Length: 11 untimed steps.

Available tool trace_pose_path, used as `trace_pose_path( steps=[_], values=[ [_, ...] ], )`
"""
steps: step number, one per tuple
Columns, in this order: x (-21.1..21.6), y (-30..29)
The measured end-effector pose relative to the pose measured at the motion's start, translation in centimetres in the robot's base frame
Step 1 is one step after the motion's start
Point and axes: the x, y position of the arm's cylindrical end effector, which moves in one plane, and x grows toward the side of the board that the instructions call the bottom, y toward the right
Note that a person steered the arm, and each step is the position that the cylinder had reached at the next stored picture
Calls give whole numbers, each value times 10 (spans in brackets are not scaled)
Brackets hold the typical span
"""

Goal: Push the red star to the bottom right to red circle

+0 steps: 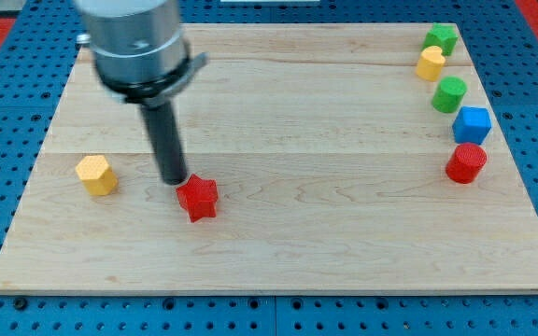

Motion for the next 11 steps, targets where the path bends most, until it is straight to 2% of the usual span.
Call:
trace_pose_path(
  steps=[1, 2, 3, 4, 5, 6, 7, 9, 10, 11],
  values=[
    [16, -23],
    [36, 51],
    [35, 137],
    [30, 144],
    [9, 165],
    [7, 234],
    [-7, 256],
    [-55, 264],
    [-71, 283],
    [-74, 327]
  ],
)
